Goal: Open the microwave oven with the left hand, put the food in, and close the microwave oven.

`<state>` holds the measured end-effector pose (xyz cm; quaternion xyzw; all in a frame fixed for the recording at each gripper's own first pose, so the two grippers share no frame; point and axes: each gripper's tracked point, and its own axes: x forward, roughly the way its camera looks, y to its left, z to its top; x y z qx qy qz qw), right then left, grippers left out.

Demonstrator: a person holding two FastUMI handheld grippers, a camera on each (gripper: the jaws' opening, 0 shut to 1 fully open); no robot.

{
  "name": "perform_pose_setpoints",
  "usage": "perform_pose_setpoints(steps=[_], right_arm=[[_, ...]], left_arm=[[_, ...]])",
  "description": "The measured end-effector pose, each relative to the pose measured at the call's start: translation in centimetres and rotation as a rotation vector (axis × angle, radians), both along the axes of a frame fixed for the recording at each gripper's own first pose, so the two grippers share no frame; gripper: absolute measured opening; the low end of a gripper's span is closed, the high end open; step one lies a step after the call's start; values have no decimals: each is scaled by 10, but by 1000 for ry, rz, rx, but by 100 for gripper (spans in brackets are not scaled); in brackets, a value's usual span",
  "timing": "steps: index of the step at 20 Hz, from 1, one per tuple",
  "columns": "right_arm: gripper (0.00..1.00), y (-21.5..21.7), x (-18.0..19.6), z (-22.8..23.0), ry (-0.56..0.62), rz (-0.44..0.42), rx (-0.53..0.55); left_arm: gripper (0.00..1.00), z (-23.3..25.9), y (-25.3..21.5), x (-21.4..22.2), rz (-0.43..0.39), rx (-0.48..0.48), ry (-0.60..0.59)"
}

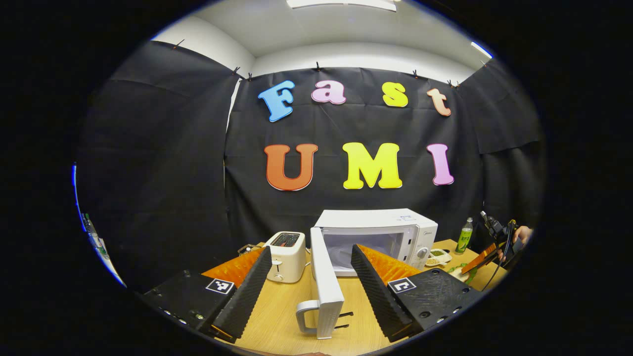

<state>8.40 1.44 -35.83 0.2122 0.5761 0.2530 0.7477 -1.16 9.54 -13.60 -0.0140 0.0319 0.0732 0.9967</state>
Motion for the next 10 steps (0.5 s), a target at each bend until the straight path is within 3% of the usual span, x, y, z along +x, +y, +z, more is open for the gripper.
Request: perform_pose_setpoints(steps=[1,2,6,7,10], right_arm=[[56,-1,-1,-3,20,-28,-1],[37,-4,-1,2,15,-37,-4],[33,-3,-1,34,-147,14,-89],[24,1,-3,48,-202,37,-113],[33,22,-14,74,-311,110,-175]], left_arm=[[97,-4,1,0,4,-2,16],[97,-7,2,-1,4,-7,28],[96,-13,13,-8,7,-9,40],[97,-13,16,-9,8,-8,38],[97,-5,27,-7,12,-19,22]])
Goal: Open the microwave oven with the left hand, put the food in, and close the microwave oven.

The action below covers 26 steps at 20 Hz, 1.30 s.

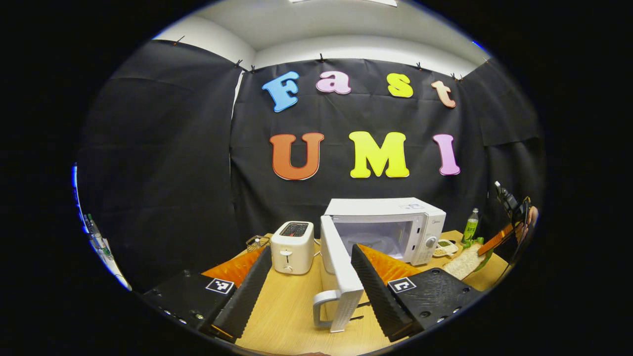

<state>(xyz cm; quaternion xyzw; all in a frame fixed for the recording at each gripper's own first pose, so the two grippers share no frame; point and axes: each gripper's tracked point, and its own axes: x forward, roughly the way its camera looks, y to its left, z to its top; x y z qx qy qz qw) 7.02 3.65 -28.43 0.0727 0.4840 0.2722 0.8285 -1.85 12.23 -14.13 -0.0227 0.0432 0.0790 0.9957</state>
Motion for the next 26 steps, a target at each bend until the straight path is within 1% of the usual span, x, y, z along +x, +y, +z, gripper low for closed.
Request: perform_pose_setpoints(steps=[4,5,6,7,8,10,11,12,13,15,17,18,20,21,23,26], right_arm=[[33,30,-8,16,-177,91,-156],[33,38,-6,20,-234,95,-199],[33,44,-3,22,-294,91,-244],[33,51,0,27,-361,91,-285],[33,62,4,31,-420,99,-315],[33,90,4,30,-472,107,-318],[33,102,5,28,-485,110,-315],[33,113,8,26,-499,113,-316],[33,123,13,23,-518,114,-321],[33,140,28,16,-547,77,-324],[33,159,44,9,-567,38,-307],[33,168,52,5,-575,19,-298],[33,186,69,-4,-579,-13,-277],[33,196,78,-7,-586,-28,-270],[33,212,100,-10,-618,-69,-270],[33,234,133,-17,-692,-134,-297]], left_arm=[[97,8,9,0,-16,-32,-45],[97,8,11,0,-15,-25,-57],[88,5,17,-2,-2,-9,-60],[87,2,20,-4,9,13,-55],[97,-1,24,-4,19,31,-50],[97,-8,25,-5,19,43,-45],[88,-11,25,-6,16,37,-43],[88,-11,26,-8,10,28,-51],[97,-8,24,-9,-8,13,-64],[97,-5,20,-11,-41,-23,-78],[97,-4,26,-13,-35,-29,-85],[87,-5,31,-15,-26,-27,-87],[87,-7,28,-18,-35,-36,-85],[83,-6,26,-20,-43,-41,-86],[83,-8,26,-24,-48,-47,-89],[83,-16,26,-25,-48,-66,-82]])
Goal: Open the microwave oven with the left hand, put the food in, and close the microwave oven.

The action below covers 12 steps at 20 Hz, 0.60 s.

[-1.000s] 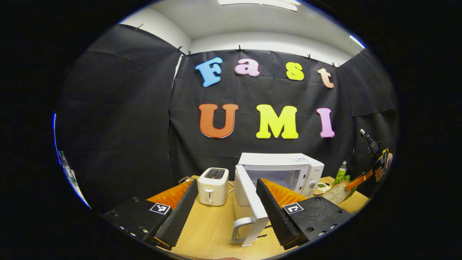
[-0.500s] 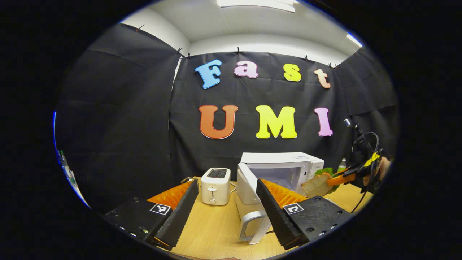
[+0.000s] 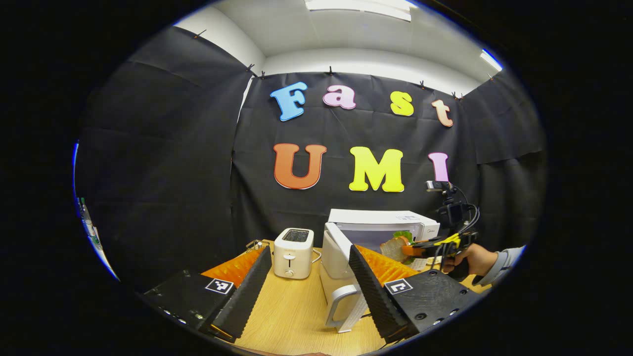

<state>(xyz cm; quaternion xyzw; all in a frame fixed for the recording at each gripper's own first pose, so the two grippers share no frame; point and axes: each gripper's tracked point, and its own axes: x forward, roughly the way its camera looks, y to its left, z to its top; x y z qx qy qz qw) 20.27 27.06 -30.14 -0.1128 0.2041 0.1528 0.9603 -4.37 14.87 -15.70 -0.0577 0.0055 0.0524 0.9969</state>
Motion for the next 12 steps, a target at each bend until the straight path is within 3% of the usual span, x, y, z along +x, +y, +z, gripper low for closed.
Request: perform_pose_setpoints(steps=[3,4,7,12], right_arm=[[33,30,32,-8,-84,-26,17],[33,36,41,-11,-110,-42,17],[33,53,67,-26,-157,-62,44],[33,68,110,-44,-141,-167,233]], left_arm=[[83,-6,4,1,2,-27,16],[95,-8,8,4,9,-30,18],[95,-13,21,7,35,-33,26],[95,-21,33,13,65,-32,59]])
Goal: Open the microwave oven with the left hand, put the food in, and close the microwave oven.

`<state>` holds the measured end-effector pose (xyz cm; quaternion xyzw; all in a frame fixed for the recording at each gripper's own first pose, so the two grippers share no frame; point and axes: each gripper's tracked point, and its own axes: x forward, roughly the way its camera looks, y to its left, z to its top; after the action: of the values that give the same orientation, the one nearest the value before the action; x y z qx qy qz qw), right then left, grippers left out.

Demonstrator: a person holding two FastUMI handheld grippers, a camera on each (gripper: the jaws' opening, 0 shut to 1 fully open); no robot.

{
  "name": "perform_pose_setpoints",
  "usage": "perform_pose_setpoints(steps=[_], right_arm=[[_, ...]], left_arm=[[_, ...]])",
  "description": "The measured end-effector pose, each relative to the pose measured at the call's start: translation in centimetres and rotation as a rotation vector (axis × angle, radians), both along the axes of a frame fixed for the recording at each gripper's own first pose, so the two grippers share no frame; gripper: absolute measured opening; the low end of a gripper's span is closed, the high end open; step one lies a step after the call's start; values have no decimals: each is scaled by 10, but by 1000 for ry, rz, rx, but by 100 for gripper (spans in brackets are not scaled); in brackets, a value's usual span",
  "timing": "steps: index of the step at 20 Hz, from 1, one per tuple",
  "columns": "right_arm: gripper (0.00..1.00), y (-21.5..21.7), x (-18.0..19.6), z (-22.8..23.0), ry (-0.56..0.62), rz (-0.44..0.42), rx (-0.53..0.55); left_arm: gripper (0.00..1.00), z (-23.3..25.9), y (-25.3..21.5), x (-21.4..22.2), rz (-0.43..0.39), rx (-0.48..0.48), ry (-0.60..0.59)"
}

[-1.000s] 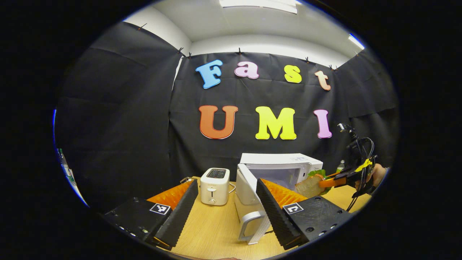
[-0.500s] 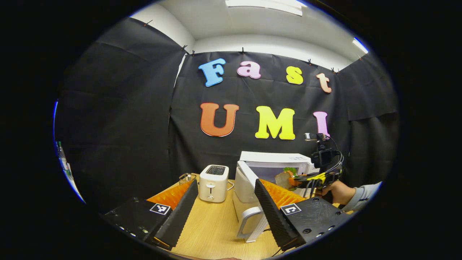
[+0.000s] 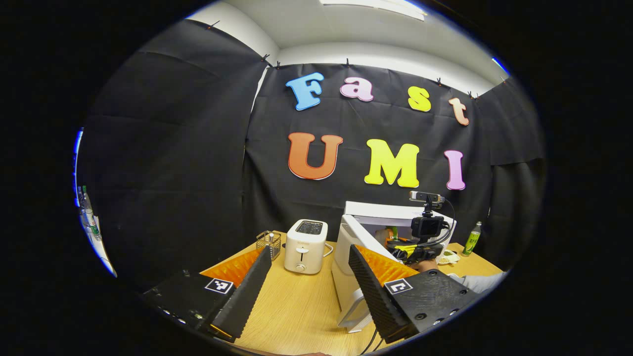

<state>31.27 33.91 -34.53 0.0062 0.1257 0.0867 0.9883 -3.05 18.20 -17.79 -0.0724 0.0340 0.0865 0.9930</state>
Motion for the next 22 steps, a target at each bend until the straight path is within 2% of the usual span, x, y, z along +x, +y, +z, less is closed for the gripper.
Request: perform_pose_setpoints(steps=[6,8,9,10,11,14,17,18,22], right_arm=[[33,0,17,-5,82,-211,446],[33,-6,18,-11,83,-278,553],[33,-10,16,-18,109,-333,624],[33,-8,16,-19,120,-375,740],[33,-2,15,-21,128,-393,797],[33,5,11,-35,135,-412,839],[33,1,16,-33,129,-415,884],[27,2,17,-33,132,-401,883],[31,-3,22,-52,159,-418,906]], left_arm=[[95,3,0,1,-3,23,15],[95,2,2,3,4,27,29],[95,4,2,5,8,22,25],[95,4,1,8,9,8,34],[95,1,-1,11,9,-13,58],[95,1,-6,10,-6,-23,70],[95,-1,3,13,26,12,86],[95,-3,3,14,26,16,91],[95,-11,1,17,34,44,120]])
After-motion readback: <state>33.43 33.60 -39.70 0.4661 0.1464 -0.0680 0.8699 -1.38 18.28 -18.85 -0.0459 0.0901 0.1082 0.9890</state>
